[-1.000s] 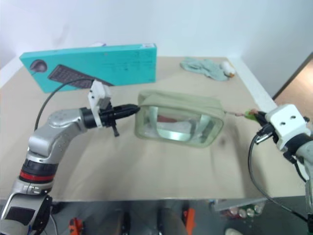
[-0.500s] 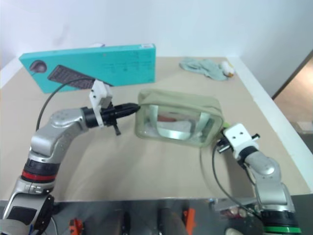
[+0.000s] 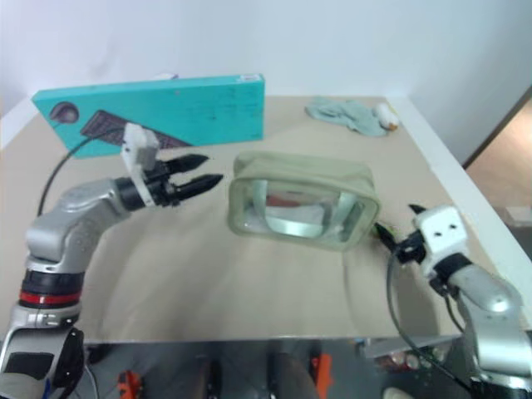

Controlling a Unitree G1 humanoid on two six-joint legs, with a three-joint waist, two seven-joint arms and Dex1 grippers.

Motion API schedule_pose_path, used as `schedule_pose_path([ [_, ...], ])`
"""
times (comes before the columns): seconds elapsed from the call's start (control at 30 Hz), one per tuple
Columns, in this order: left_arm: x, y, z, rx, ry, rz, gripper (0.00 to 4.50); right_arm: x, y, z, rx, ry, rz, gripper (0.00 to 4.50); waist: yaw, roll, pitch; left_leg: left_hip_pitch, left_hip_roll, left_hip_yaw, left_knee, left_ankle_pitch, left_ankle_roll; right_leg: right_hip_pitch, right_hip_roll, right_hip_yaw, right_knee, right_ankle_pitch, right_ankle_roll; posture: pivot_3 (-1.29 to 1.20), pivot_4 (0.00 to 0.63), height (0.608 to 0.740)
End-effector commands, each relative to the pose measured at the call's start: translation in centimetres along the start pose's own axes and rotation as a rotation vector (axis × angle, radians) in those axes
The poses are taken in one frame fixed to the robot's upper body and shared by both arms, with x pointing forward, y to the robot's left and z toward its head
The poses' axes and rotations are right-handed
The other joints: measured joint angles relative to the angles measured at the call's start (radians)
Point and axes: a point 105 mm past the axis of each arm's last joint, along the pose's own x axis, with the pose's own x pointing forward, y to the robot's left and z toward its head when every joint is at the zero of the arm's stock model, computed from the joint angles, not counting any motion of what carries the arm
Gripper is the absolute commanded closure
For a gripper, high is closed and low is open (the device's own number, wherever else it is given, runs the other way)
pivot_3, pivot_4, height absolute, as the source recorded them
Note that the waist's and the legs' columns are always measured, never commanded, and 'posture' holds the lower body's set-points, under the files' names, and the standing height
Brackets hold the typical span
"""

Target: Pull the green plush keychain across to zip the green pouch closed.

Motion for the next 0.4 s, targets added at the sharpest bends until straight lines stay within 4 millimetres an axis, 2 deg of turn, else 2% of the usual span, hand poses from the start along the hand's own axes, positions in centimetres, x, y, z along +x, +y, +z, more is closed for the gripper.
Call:
schedule_pose_path([
  [0.03,-2.4,1.5,-0.8,0.078,0.024,0.121,0.05,-2.1,0.7,1.3,0.066,-0.049,0.005,0.0,0.0,0.0,0.0,0.001,0.0,0.0,0.0,0.0,0.0,0.0,0.0,0.0,0.0,0.0,0.0,0.0,0.15,0.74],
  [0.1,-3.6,1.4,-2.9,0.101,0.066,0.181,0.05,-3.0,2.8,1.0,0.102,-0.051,0.057,0.0,0.002,0.002,-0.002,0.002,0.0,0.0,-0.001,0.0,0.0,0.001,-0.001,0.0,0.0,0.0,-0.001,0.0,0.15,0.74],
  [0.2,-4.5,0.2,-5.6,0.106,0.114,0.213,0.05,-3.1,5.4,1.4,0.152,-0.081,0.1,0.0,0.0,0.002,-0.002,0.005,0.003,0.002,-0.005,0.0,0.0,0.002,-0.001,0.001,0.0,-0.002,-0.002,0.0,0.15,0.74],
  [0.33,-4.8,-1.8,-7.6,0.153,0.125,0.285,0.05,-2.3,8.6,1.7,0.159,-0.104,0.162,0.0,0.002,0.001,-0.002,0.006,0.003,0.003,-0.004,0.001,0.0,0.002,-0.003,0.001,0.0,-0.002,-0.005,0.0,0.15,0.74],
  [0.4,-5.1,-2.5,-8.2,0.172,0.135,0.324,0.05,-1.9,9.3,1.7,0.147,-0.116,0.164,0.0,0.002,0.001,-0.003,0.006,0.002,0.003,-0.004,0.002,0.0,0.002,-0.004,0.001,0.0,-0.002,-0.005,0.0,0.15,0.74],
])
